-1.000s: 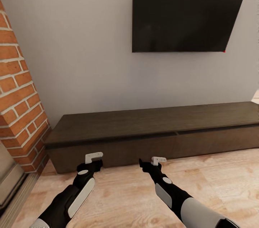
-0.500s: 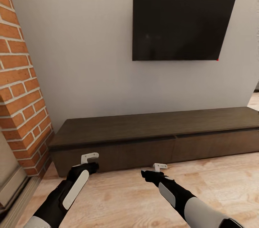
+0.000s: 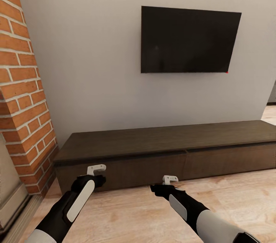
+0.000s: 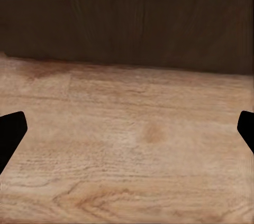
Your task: Place each of the two pumpkins and all three candles from the living room inside a cabinet in the living room (use any cabinet), then make sure every cabinet is closed, and position the cauldron so it is next to a table in the living room.
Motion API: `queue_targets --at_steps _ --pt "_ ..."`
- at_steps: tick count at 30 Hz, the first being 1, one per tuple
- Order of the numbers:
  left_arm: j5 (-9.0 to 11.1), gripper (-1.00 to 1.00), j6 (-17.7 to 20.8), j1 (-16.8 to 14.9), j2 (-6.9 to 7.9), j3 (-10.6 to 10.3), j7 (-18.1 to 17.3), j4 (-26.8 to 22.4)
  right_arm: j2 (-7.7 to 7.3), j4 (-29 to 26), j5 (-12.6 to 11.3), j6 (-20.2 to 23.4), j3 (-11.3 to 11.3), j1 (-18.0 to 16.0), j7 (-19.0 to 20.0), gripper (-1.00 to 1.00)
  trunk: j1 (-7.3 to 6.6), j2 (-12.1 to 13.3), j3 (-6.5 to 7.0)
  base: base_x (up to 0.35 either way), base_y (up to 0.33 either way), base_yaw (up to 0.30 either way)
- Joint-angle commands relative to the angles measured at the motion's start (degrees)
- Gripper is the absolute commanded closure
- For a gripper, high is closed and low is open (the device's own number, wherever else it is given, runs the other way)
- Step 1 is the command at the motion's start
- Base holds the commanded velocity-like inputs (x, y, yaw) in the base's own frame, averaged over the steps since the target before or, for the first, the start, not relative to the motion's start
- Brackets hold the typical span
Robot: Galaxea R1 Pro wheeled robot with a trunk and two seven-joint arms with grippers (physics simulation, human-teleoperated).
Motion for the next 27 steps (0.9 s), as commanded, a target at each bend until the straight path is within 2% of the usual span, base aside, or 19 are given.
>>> queue_targets --at_steps 1,7,11,18,27 --pt "0.60 -1.00 0.03 -0.05 0.07 -0.19 0.60 -0.07 -0.04 -0.09 -0.43 0.39 0.35 -0.05 -0.30 -1.00 -0.05 -0.01 0.12 -0.189 0.000 0.000" --pt "0.63 -1.00 0.18 -0.05 0.00 -0.19 0.60 0.02 -0.08 -0.02 -0.59 2.95 0.29 -0.13 -0.20 -1.00 -0.20 0.07 0.95 -0.305 0.000 0.000" --pt "0.54 -1.00 2.28 -0.05 0.00 -0.12 0.60 0.00 -0.05 0.00 -0.59 3.44 0.29 -0.14 -0.19 -1.00 -0.31 0.12 1.47 -0.334 0.000 0.000" --pt "0.49 -1.00 2.94 -0.05 0.00 -0.14 0.60 -0.02 -0.09 0.00 -0.55 3.60 0.29 -0.14 -0.18 -1.00 -1.81 2.86 2.09 -0.328 0.000 0.000" --pt "0.48 -1.00 2.97 -0.05 -0.09 -0.18 0.69 -0.05 -0.13 0.03 -0.58 3.62 0.29 -0.22 -0.17 -1.00 -3.78 6.47 2.86 -0.040 0.000 0.000"
